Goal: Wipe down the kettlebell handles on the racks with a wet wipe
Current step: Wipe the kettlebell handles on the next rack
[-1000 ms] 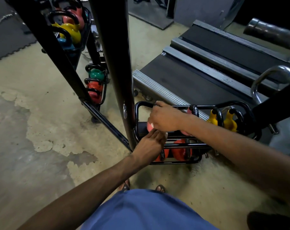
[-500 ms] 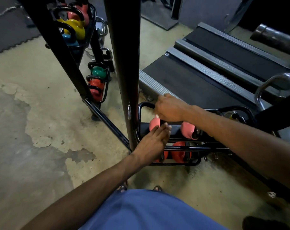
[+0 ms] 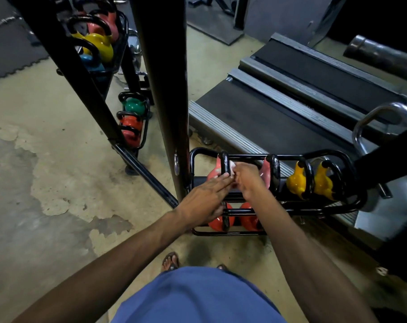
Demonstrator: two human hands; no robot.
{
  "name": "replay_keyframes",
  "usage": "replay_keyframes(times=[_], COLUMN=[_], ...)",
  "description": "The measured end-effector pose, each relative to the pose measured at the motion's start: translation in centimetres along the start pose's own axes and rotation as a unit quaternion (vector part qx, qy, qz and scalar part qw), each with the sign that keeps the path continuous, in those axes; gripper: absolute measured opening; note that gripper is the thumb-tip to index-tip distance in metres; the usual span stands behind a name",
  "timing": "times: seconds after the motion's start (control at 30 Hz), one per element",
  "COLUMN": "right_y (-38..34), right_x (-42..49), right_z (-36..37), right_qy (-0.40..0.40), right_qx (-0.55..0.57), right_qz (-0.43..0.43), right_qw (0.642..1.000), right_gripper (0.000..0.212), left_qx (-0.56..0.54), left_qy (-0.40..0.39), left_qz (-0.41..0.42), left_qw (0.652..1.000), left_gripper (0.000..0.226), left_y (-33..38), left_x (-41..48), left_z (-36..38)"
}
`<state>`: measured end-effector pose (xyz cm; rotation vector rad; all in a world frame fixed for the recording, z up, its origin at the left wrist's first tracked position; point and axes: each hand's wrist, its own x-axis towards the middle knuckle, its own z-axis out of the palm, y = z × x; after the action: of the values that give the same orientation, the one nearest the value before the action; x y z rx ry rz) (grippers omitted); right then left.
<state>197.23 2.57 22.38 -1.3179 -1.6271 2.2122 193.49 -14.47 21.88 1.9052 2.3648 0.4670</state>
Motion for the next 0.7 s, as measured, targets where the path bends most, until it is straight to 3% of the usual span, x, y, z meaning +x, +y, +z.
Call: replay_keyframes(times=[0.1,0.17,0.23,0.33,0.4,0.47,0.53,0.6,0.63,0.7], right_y=[-0.1,0.0,-0.6,-2.0,-2.5,-2.4,-1.8,-1.6,-1.8,-3.2], right_x=[-0.1,0.0,0.7,1.7,1.6,1.6,1.9,1.7,1.8,2.6], right_z=[0.1,-0.1,-0.6,-0.3,0.7,1.9,2.3,2.6,2.8,3.2], right_qy=[0.004,-0.052,-0.113,-0.116,-0.076,-0.001,0.11,0.136,0.118,0.071], right_qx=[-0.043,-0.056,-0.008,0.101,0.153,0.128,-0.071,-0.315,-0.397,-0.531], right_qz=[-0.007,0.029,0.082,0.123,0.135,0.088,-0.079,-0.265,-0.318,-0.344], right_qw=[0.999,0.997,0.99,0.98,0.976,0.988,0.988,0.901,0.853,0.771], right_gripper=[0.035,0.031,0.029,0.036,0.033,0.02,0.018,0.023,0.023,0.02], left_qx=[0.0,0.0,0.006,0.004,0.001,0.001,0.005,0.02,0.026,0.03], left_qy=[-0.013,-0.01,-0.007,-0.01,-0.011,-0.001,0.008,0.013,0.011,0.001], left_qz=[-0.003,-0.005,-0.001,-0.004,-0.006,-0.005,0.0,0.004,0.005,0.005], left_qw=[1.0,1.0,1.0,1.0,1.0,1.0,1.0,1.0,1.0,1.0], left_gripper=[0.068,0.067,0.069,0.071,0.071,0.069,0.071,0.072,0.072,0.073], left_y=[-0.1,-0.2,-0.3,-0.2,0.0,0.1,0.2,0.0,-0.1,-0.2], left_x=[0.0,-0.1,-0.2,0.0,0.1,0.0,-0.1,-0.1,-0.1,-0.2], left_z=[0.0,0.0,0.0,0.1,0.0,-0.1,-0.3,-0.2,-0.2,-0.1])
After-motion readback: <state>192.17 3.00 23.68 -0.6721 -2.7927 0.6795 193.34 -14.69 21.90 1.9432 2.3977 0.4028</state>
